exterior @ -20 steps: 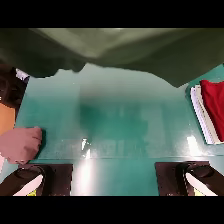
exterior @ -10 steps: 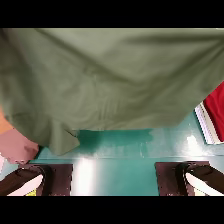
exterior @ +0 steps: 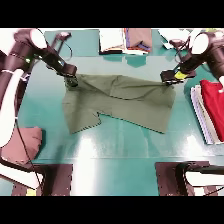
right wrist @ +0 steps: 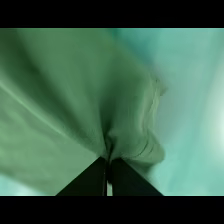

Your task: Fold the shirts.

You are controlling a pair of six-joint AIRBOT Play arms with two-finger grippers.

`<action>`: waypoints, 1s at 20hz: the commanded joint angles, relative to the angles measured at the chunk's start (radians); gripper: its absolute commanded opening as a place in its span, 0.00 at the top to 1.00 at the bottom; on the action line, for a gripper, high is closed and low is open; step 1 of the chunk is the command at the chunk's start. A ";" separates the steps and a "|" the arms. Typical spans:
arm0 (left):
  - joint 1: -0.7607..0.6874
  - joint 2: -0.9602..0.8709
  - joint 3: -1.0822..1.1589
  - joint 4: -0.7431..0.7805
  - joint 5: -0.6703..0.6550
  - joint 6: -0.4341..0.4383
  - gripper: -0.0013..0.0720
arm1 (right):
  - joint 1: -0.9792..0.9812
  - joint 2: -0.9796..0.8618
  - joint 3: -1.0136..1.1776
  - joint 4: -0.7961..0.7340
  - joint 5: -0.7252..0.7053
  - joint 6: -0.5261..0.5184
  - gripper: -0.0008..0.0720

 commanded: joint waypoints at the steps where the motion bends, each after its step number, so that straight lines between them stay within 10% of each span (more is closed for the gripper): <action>1: 0.001 -0.071 -0.031 0.031 0.058 -0.004 0.76 | -0.071 -0.090 -0.020 0.156 -0.123 -0.012 0.94; 2: 0.010 -0.071 -0.017 0.039 0.049 -0.008 0.37 | -0.092 -0.085 -0.019 0.187 -0.141 -0.016 0.71; 3: 0.027 -0.071 0.003 0.038 0.026 -0.023 0.29 | -0.114 -0.076 -0.011 0.214 -0.150 -0.022 0.50; 12: 0.220 0.220 -0.243 0.010 -0.013 -0.040 0.33 | -0.312 0.257 -0.324 0.209 -0.100 -0.063 0.48; 14: 0.220 0.280 -0.394 0.010 0.035 -0.061 0.33 | -0.323 0.322 -0.484 0.211 -0.124 -0.062 0.24; 20: 0.217 0.299 -0.570 -0.032 0.133 -0.061 0.33 | -0.320 0.354 -0.811 0.221 -0.151 0.033 0.23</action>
